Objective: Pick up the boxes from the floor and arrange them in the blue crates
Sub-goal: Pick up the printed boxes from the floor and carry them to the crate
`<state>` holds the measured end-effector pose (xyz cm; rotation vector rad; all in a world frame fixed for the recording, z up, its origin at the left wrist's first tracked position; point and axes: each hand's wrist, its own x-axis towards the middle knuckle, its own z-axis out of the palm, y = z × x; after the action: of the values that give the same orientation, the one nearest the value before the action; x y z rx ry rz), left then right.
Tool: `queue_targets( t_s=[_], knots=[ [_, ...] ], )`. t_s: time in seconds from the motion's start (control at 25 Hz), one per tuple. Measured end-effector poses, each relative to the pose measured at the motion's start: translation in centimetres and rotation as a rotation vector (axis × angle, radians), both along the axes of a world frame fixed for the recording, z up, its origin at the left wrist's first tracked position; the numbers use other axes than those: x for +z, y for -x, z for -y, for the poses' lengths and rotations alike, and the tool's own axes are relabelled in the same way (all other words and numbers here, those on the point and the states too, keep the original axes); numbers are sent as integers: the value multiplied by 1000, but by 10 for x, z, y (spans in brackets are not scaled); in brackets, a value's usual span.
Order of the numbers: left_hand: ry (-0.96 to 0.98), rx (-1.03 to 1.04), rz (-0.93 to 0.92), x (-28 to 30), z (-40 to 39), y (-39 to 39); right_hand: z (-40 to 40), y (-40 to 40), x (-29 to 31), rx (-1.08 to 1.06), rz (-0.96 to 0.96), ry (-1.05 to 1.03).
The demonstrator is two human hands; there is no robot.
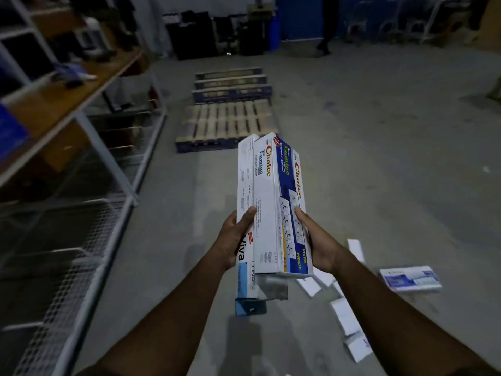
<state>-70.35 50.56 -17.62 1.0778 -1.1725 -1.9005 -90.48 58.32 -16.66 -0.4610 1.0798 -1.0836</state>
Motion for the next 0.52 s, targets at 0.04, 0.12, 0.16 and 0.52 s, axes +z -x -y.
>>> queue_targets(
  t_s=[0.04, 0.12, 0.16, 0.52],
  knots=[
    [9, 59, 0, 3, 4, -33, 14, -30, 4, 47, -13, 10],
    [20, 193, -6, 9, 8, -100, 39, -92, 10, 144, -14, 38],
    [25, 260, -12, 14, 9, -130, 51, -121, 13, 185, -14, 45],
    [53, 831, -77, 42, -5, -356, 143, -358, 39, 647, -12, 125]
  ],
)
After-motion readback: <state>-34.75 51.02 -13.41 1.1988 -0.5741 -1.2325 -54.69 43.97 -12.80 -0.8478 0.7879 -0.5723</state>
